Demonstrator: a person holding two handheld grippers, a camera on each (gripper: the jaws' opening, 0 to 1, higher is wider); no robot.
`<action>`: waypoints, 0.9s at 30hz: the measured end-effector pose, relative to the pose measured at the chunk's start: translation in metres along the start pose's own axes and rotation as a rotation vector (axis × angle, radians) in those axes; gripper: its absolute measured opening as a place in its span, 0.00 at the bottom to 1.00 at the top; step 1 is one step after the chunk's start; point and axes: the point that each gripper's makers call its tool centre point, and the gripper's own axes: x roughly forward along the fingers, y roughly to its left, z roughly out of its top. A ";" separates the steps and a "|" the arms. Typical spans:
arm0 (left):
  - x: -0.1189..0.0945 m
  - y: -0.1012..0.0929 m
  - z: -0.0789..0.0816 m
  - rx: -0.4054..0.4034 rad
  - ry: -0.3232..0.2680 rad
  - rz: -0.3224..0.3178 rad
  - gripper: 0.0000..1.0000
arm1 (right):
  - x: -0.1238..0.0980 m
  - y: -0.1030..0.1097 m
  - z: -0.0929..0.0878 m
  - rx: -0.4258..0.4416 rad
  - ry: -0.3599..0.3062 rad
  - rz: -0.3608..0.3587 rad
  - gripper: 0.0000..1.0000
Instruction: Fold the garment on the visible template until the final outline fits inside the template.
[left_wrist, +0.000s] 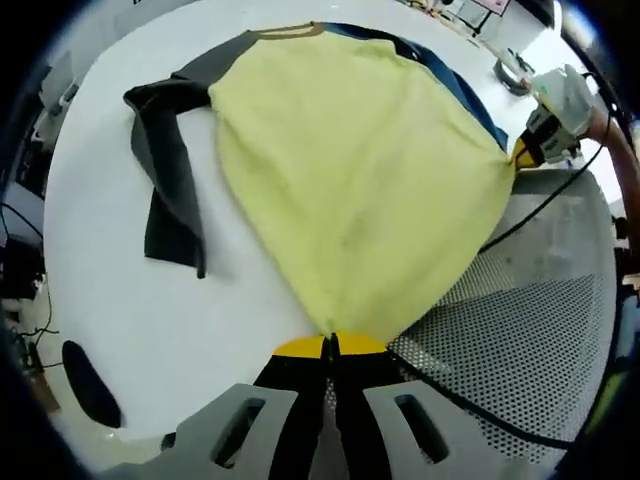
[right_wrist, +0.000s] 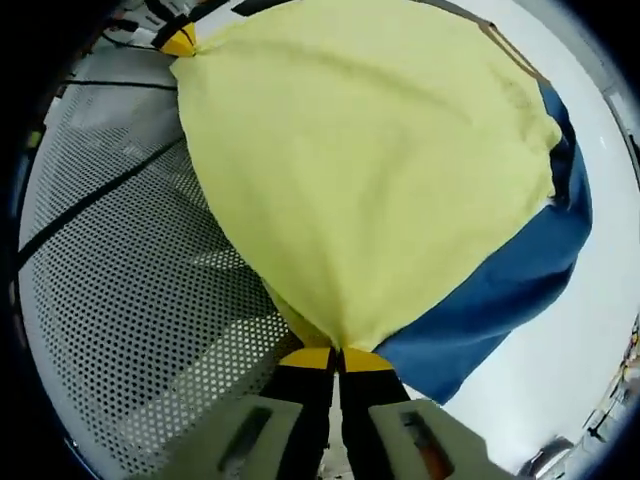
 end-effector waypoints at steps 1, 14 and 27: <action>0.000 0.000 -0.001 -0.004 0.001 -0.002 0.00 | 0.001 0.000 -0.001 0.007 0.000 0.001 0.00; -0.007 0.001 -0.002 -0.006 -0.056 -0.035 0.00 | -0.016 0.003 0.002 0.045 -0.093 -0.001 0.00; -0.029 -0.003 -0.004 -0.033 -0.120 -0.047 0.00 | -0.042 0.003 -0.021 0.049 -0.095 -0.047 0.00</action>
